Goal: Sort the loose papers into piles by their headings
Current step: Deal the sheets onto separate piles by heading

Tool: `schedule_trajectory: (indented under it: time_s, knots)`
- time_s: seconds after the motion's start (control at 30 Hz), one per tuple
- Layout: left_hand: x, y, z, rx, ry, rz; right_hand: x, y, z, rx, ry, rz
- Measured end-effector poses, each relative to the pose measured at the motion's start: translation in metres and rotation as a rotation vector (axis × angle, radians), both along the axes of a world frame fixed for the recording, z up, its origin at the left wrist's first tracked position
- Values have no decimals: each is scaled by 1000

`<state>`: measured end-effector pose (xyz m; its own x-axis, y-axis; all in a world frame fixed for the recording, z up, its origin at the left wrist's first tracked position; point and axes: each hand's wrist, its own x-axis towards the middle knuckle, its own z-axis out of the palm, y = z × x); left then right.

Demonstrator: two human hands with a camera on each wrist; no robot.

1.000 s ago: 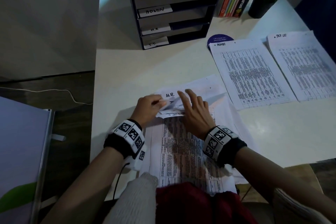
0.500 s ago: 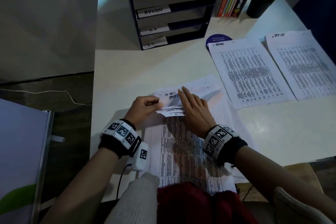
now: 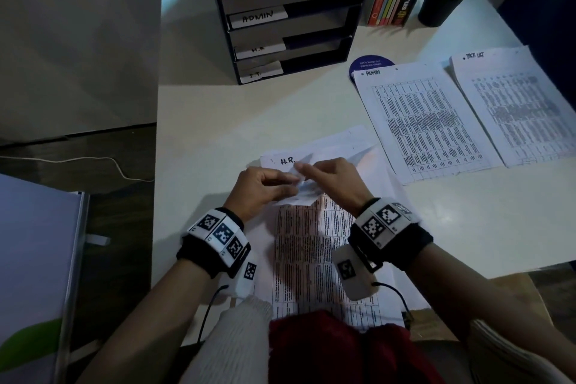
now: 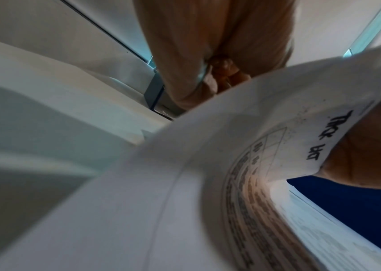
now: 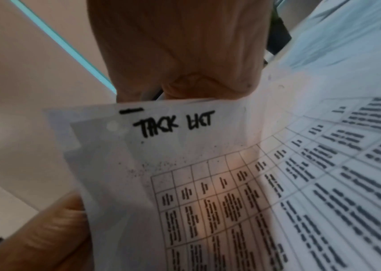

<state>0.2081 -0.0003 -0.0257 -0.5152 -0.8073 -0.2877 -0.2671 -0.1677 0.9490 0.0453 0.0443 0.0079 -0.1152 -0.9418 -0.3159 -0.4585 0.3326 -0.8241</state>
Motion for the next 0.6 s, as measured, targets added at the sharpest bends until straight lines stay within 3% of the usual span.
schedule_trajectory:
  time_s: [0.13, 0.33, 0.6]
  knots:
    - [2, 2, 1, -24, 0, 2, 4, -4, -16, 19, 120, 13]
    - [4, 2, -2, -66, -30, 77, 8, -3, -18, 16, 126, 38]
    - [1, -1, -5, 47, 5, 150, 9, -5, -17, -5, 149, 9]
